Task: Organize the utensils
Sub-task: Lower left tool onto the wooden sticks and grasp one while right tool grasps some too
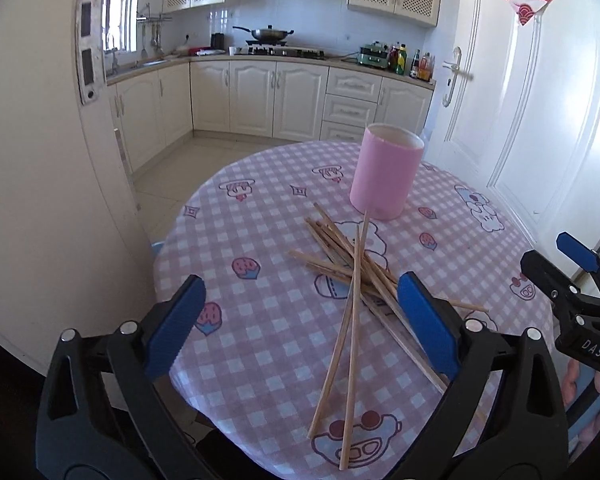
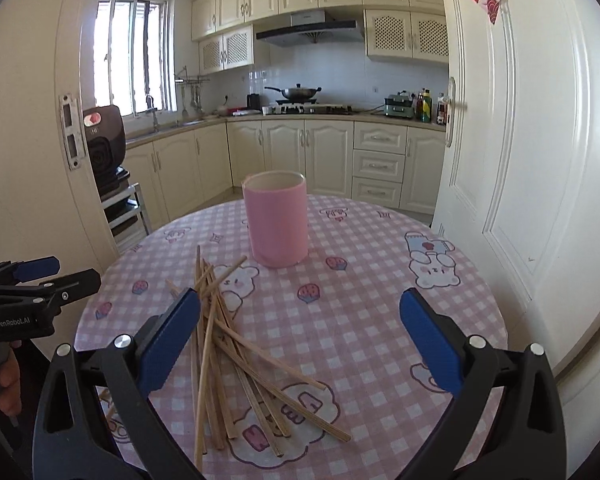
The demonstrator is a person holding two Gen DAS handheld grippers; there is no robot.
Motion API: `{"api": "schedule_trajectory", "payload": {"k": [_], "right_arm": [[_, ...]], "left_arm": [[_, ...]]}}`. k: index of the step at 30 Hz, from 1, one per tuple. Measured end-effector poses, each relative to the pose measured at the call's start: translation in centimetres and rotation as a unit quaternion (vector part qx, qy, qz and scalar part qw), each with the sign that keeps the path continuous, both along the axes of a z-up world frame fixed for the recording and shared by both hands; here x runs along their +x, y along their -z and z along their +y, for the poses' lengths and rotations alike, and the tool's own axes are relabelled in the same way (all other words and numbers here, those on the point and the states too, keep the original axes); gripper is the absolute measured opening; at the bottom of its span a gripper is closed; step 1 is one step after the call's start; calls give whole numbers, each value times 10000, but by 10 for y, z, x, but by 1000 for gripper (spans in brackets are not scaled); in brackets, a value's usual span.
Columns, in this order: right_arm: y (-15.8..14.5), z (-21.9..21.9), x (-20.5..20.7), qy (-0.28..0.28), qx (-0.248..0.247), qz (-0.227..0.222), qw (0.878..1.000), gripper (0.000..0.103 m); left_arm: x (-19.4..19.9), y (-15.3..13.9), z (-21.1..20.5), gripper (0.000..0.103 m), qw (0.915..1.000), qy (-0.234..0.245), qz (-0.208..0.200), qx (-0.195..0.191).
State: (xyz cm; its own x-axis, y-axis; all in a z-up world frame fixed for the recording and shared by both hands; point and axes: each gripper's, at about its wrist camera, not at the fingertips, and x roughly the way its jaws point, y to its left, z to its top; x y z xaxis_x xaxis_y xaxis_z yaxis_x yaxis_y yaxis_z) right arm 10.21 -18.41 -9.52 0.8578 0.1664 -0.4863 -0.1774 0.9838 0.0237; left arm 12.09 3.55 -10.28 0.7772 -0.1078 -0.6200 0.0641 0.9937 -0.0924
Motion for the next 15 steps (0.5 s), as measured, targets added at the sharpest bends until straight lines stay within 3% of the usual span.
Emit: {"api": "schedule_trajectory", "payload": {"k": [2, 4, 8, 10, 15], "right_arm": [[9, 1, 5, -146, 56, 198, 9997, 89], [14, 2, 10, -298, 106, 405, 9987, 79], [25, 8, 20, -446, 59, 667, 9968, 69], [28, 9, 26, -507, 68, 768, 9957, 62], [30, 12, 39, -650, 159, 977, 9930, 56]], "left_arm": [[6, 10, -6, 81, 9997, 145, 178, 7], [13, 18, -12, 66, 9991, 295, 312, 7], [30, 32, -27, 53, 9964, 569, 624, -17], [38, 37, -32, 40, 9951, 662, 727, 47], [59, 47, -43, 35, 9916, 806, 1010, -2]]}}
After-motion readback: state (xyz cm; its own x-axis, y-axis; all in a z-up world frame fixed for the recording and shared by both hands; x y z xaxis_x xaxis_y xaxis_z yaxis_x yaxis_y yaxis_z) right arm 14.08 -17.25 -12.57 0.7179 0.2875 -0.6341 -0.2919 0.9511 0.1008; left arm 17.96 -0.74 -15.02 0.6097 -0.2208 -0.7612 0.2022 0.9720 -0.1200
